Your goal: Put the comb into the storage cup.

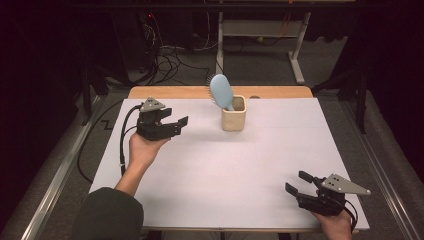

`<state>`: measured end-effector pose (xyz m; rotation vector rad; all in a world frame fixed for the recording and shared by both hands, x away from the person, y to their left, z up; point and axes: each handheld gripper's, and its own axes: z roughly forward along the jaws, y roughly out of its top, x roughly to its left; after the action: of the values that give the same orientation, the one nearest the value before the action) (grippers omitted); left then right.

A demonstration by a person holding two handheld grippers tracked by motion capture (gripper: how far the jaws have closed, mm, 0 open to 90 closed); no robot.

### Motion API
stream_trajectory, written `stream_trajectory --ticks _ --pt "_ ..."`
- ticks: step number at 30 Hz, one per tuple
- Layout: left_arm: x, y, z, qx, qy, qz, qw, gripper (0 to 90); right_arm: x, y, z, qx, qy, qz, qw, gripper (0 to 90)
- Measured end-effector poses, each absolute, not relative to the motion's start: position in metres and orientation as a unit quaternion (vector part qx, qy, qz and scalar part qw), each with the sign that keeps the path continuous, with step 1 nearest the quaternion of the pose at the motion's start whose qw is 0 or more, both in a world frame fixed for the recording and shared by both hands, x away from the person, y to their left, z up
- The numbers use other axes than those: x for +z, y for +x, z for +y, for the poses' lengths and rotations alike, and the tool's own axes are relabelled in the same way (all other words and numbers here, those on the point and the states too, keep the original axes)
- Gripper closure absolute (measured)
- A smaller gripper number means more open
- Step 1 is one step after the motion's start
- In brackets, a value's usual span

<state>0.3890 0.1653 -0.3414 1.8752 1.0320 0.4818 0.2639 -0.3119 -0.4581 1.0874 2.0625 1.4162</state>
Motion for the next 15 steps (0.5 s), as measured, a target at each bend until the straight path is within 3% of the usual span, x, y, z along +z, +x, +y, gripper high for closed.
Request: stream_trajectory --ticks 15 --pt "-0.343 0.3795 0.1725 0.202 0.758 0.417 0.458 33.4 -0.4581 0.2638 -0.3117 0.508 0.39 0.74 0.206 31.8"
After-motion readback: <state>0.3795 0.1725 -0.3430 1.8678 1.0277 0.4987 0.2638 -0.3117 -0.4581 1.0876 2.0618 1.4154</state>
